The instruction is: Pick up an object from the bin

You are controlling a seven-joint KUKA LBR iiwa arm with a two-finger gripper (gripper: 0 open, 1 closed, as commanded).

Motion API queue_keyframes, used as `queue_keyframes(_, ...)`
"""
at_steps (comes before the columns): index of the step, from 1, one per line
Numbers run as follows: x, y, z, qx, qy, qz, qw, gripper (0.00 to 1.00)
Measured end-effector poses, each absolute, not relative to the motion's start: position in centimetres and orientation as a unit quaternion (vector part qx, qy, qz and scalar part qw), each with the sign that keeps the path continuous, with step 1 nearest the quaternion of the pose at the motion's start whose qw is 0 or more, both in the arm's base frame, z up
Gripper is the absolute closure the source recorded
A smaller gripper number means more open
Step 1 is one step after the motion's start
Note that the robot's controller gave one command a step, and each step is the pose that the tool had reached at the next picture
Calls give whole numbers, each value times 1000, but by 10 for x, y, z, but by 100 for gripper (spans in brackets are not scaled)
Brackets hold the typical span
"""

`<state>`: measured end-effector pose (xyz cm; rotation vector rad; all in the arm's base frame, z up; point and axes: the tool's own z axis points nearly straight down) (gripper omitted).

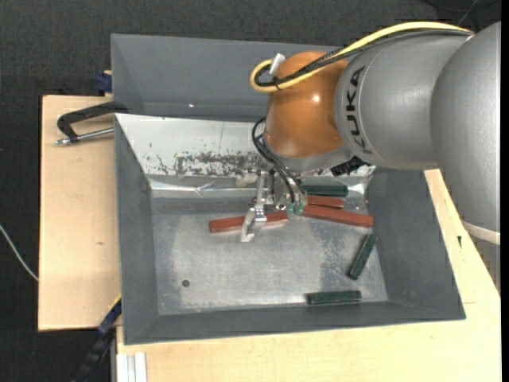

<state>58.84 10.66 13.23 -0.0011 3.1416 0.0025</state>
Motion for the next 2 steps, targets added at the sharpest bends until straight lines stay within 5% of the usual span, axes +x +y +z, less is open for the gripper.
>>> queue_keyframes(1, 588, 107, 132, 0, 1000, 1, 0, 0)
queue_keyframes(2, 569, 88, 78, 56, 998, 2, -2, 100)
